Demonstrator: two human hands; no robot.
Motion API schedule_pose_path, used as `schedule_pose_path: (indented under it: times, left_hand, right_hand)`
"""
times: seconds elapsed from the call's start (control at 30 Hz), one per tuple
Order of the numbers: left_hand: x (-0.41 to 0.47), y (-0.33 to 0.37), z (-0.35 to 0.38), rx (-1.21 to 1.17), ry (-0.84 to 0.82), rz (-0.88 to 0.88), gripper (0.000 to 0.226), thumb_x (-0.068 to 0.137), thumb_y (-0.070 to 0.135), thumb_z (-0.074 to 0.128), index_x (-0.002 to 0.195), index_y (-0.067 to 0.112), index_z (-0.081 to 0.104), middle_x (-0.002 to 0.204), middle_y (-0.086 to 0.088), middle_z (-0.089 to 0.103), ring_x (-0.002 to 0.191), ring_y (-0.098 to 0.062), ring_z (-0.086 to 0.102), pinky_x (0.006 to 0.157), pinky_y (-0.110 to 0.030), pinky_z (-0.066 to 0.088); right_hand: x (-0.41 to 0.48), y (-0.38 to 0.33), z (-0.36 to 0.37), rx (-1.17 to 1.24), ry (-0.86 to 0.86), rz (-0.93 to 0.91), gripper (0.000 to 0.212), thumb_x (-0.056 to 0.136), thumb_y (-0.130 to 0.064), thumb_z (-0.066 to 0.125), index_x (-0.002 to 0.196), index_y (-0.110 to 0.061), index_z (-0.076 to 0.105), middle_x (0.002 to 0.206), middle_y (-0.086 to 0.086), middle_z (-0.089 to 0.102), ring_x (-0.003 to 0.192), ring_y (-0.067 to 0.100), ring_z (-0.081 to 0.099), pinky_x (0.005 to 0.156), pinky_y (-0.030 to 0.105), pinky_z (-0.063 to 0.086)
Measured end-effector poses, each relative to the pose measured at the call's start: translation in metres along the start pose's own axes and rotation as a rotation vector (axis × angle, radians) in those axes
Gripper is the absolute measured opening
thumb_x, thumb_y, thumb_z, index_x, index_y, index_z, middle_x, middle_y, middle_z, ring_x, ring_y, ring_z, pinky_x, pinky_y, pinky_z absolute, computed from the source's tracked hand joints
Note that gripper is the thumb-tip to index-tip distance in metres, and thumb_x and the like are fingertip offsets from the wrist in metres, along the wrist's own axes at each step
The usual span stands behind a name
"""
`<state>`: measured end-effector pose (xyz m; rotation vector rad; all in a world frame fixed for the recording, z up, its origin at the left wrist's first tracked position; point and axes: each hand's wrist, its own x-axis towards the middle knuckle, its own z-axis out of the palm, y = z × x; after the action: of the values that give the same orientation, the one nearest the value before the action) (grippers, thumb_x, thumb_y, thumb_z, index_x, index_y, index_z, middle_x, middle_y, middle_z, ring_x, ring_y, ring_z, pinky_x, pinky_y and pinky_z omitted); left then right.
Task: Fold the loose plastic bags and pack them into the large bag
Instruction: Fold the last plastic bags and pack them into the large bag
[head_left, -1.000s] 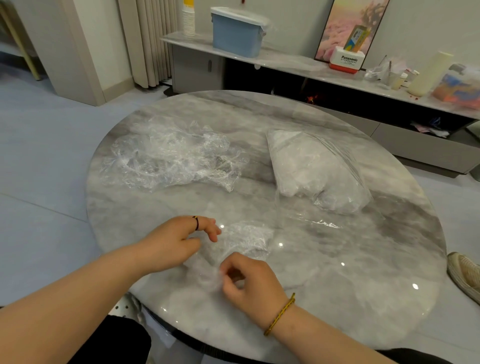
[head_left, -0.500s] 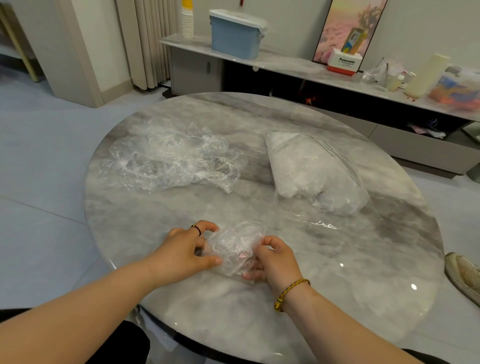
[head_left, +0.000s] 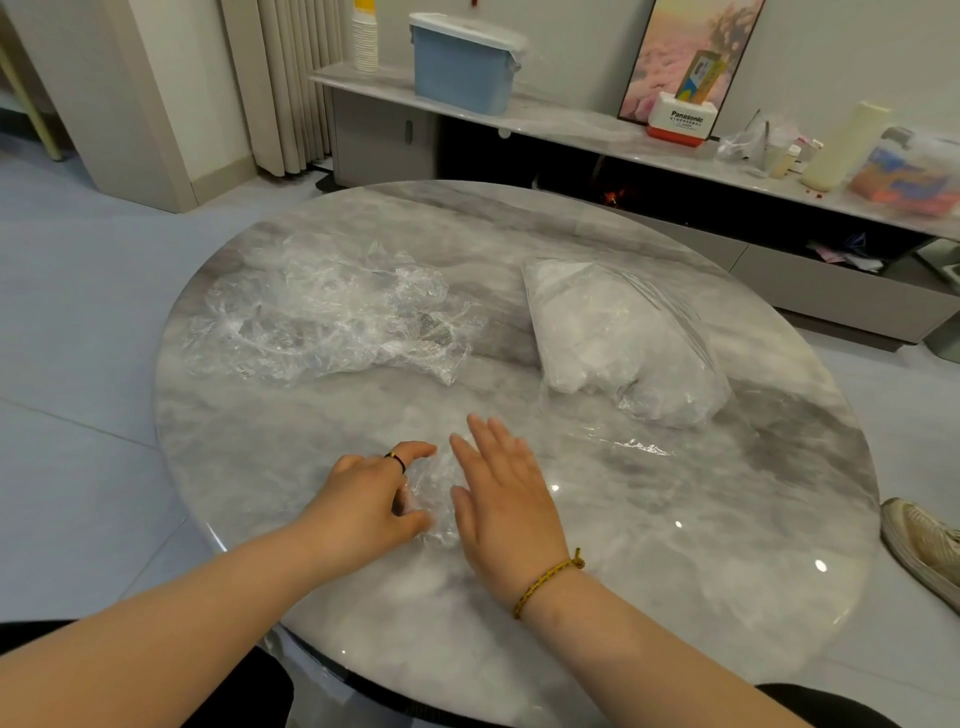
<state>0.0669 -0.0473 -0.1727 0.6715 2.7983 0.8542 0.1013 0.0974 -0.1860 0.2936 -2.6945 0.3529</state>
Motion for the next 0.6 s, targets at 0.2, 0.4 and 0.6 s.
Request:
schedule_pose_path:
  times: [0.2,0.4,0.6]
  left_hand:
    - [-0.004,0.001,0.003,0.135,0.133,0.056,0.082,0.072,0.072,0.024,0.137,0.024,0.040,0.107,0.015,0.056,0.103,-0.005,0.045,0.087,-0.014,0.019]
    - [0.002,0.001,0.016,0.369,0.116,0.173,0.062,0.100,0.035,0.003,0.117,0.015,0.060,0.117,-0.002,0.065,0.117,-0.013,0.044,0.105,-0.026,0.011]
    - [0.008,-0.009,0.031,0.524,-0.073,0.150,0.068,0.099,0.029,0.005,0.102,0.015,0.072,0.105,0.004,0.070,0.098,-0.012,0.067,0.092,-0.030,0.028]
  right_hand:
    - [0.007,0.006,0.004,-0.112,-0.401,0.139,0.075,0.077,-0.041,0.011,0.131,-0.008,0.051,0.142,0.009,0.043,0.132,0.024,0.041,0.109,0.038,0.013]
    - [0.001,0.002,0.007,-0.055,-0.446,0.120,0.050,0.075,-0.037,0.033,0.095,-0.017,0.074,0.103,-0.003,0.071,0.096,0.011,0.068,0.080,0.030,0.053]
    - [0.003,0.004,0.007,-0.026,-0.454,0.117,0.058,0.080,-0.036,0.026,0.113,-0.012,0.067,0.121,0.005,0.063,0.113,0.018,0.060,0.097,0.038,0.041]
